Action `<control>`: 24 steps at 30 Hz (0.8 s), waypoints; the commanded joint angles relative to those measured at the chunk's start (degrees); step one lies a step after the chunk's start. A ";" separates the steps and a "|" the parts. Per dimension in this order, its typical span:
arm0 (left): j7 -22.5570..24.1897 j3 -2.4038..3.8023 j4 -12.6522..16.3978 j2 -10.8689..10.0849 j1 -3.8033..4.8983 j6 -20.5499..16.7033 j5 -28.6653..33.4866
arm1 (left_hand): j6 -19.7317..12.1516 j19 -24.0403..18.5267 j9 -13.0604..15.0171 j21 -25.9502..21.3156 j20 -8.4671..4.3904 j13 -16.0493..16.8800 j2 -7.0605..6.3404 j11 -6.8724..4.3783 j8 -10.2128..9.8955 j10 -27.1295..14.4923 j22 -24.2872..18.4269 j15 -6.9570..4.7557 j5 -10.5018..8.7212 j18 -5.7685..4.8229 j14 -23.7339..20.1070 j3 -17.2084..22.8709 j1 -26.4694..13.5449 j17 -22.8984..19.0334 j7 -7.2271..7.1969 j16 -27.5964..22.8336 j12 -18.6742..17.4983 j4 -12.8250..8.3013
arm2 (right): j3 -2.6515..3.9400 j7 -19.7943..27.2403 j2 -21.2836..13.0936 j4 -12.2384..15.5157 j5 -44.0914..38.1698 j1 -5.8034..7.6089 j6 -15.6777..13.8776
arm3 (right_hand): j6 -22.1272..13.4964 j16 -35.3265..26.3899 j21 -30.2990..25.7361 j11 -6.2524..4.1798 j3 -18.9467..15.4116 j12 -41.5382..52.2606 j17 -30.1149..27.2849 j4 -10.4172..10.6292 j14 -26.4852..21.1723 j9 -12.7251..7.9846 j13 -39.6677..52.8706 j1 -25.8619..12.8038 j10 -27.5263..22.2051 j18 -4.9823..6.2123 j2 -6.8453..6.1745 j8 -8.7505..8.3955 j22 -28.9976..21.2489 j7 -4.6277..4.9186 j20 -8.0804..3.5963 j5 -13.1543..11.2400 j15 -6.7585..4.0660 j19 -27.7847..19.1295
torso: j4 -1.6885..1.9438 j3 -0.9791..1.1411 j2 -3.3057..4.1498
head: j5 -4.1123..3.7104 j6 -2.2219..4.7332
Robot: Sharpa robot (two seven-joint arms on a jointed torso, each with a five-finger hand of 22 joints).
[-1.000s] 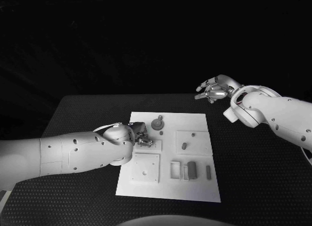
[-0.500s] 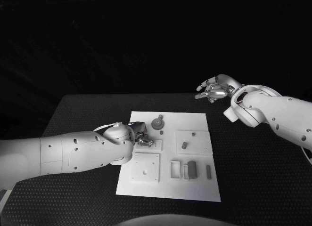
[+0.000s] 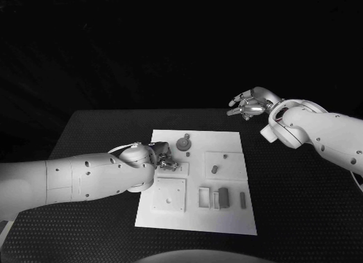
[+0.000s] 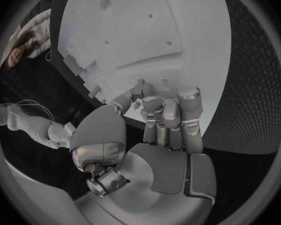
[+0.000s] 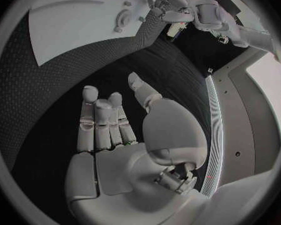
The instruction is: Assemble the parts on the task board
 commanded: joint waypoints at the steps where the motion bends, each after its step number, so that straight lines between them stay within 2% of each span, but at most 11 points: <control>1: 2.59 -0.07 0.33 0.04 -0.21 -1.88 1.72 | -0.08 -0.22 0.04 0.29 0.02 0.00 4.85 -0.12 0.20 -0.08 1.07 -1.93 0.20 4.82 0.96 3.35 4.19 0.09 0.22 -0.32 0.20 -3.96 | 0.04 0.32 -0.06 -0.03 0.13 -0.06 0.40 | -0.05 0.29 -0.22 0.02 -0.32 0.15 -0.06 0.02 -0.29 -0.02 -0.08 -0.13 -0.23 0.64 0.22 -0.22 0.37 0.37 0.30 0.09 0.03 -0.08 | 0.00 0.03 0.00 | -0.05 -0.02; 9: 4.01 -0.06 0.32 -0.30 -0.21 -3.77 1.58 | -0.17 -0.30 -0.09 0.26 0.07 -0.06 5.11 -0.08 0.14 -0.13 1.05 -1.88 0.06 4.75 0.92 3.41 4.13 0.06 0.26 -0.40 0.11 -4.35 | 0.04 0.32 -0.11 -0.08 0.13 -0.16 0.40 | -0.05 0.29 -0.22 0.02 -0.32 0.16 -0.07 0.02 -0.29 -0.02 -0.10 -0.16 -0.22 0.64 0.25 -0.22 0.37 0.37 0.31 0.09 0.03 -0.07 | -0.04 0.00 0.00 | -0.11 -0.01; 15: 4.53 -0.05 0.48 -0.49 -0.21 -5.31 1.58 | -0.17 -0.29 -0.11 0.27 0.08 -0.07 5.14 -0.07 0.14 -0.12 1.04 -1.87 0.01 4.74 0.93 3.42 4.11 0.05 0.27 -0.41 0.10 -4.41 | 0.04 0.34 -0.10 -0.08 0.13 -0.20 0.42 | -0.05 0.30 -0.22 0.02 -0.33 0.17 -0.07 0.02 -0.29 -0.02 -0.11 -0.19 -0.22 0.64 0.27 -0.22 0.37 0.37 0.32 0.09 0.03 -0.06 | -0.01 0.06 -0.01 | -0.15 -0.07; 24: 4.84 -0.05 0.64 -0.69 -0.21 -5.78 1.58 | -0.10 -0.19 -0.19 0.30 0.05 -0.10 5.23 -0.09 0.15 0.01 1.02 -1.88 -0.04 4.75 1.04 3.50 4.16 0.04 0.25 -0.41 0.12 -4.67 | 0.04 0.32 -0.13 -0.09 0.14 -0.22 0.45 | -0.05 0.31 -0.22 0.03 -0.35 0.18 -0.08 0.03 -0.29 -0.02 -0.13 -0.26 -0.21 0.64 0.31 -0.23 0.37 0.38 0.32 0.09 0.04 -0.05 | 0.01 0.03 0.01 | -0.09 -0.06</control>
